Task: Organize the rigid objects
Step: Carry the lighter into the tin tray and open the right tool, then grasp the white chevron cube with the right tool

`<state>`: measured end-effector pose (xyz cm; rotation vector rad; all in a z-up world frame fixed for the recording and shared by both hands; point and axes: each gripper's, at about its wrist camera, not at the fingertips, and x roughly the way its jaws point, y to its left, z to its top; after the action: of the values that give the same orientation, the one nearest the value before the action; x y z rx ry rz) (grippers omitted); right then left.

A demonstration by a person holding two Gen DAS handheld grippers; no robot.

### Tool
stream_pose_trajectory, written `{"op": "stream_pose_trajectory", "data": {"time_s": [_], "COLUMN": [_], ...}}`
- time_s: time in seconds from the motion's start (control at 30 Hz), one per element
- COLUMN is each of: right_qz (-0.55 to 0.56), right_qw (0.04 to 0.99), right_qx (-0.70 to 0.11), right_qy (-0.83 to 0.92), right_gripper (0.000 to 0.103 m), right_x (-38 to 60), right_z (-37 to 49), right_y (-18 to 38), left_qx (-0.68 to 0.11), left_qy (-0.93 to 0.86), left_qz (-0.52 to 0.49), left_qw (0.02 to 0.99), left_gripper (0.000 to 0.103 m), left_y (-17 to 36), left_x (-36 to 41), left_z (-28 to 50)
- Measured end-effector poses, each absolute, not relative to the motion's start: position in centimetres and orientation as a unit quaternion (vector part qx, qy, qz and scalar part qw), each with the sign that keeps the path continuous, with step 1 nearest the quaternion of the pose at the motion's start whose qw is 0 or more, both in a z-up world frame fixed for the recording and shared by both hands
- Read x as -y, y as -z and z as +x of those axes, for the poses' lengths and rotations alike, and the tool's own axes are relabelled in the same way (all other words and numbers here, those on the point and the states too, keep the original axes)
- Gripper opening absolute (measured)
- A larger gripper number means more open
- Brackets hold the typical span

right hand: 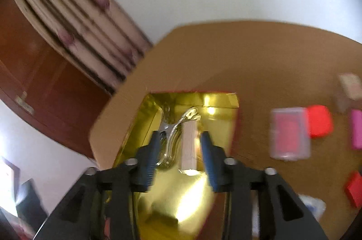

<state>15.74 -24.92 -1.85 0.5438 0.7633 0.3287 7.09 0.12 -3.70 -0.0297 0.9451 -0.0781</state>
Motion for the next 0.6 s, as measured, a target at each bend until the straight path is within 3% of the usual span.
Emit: {"op": "stream_pose_trajectory", "data": {"time_s": [0.03,0.07,0.23,0.27,0.33,0.43,0.6], "right_qz": [0.271,0.279,0.236,0.226,0.232,0.232,0.226], "right_qw": [0.884,0.891,0.907,0.902,0.888,0.882,0.884], "right_qx": [-0.349,-0.332,-0.347,-0.367,-0.395,-0.408,-0.41], "right_qy": [-0.149,-0.136,0.015,0.043,0.048,0.039,-0.006], "right_gripper": [0.065,0.066,0.066,0.064,0.048,0.04,0.038], "right_x": [26.5,28.3,38.1,40.0,42.8,44.9,45.2], "right_z": [13.9,11.8,2.1,0.8,-0.5,-0.8,1.4], "right_y": [1.9,2.1,6.5,7.9,9.9,11.6,11.9], "left_qx": [-0.455,-0.454,-0.434,-0.434,-0.439,-0.446,-0.458], "left_qy": [0.041,0.043,0.06,0.065,0.082,0.097,0.125], "left_qz": [-0.017,-0.017,0.014,0.016,0.014,0.024,0.034], "left_qw": [0.89,0.89,0.899,0.898,0.895,0.889,0.88], "left_gripper": [0.027,0.028,0.03,0.031,0.034,0.036,0.036], "left_y": [3.6,3.6,2.9,2.8,2.6,2.3,1.5], "left_x": [-0.1,0.0,1.7,2.1,3.3,5.3,9.0], "left_z": [7.0,6.9,5.8,5.7,5.3,4.8,3.9]}}
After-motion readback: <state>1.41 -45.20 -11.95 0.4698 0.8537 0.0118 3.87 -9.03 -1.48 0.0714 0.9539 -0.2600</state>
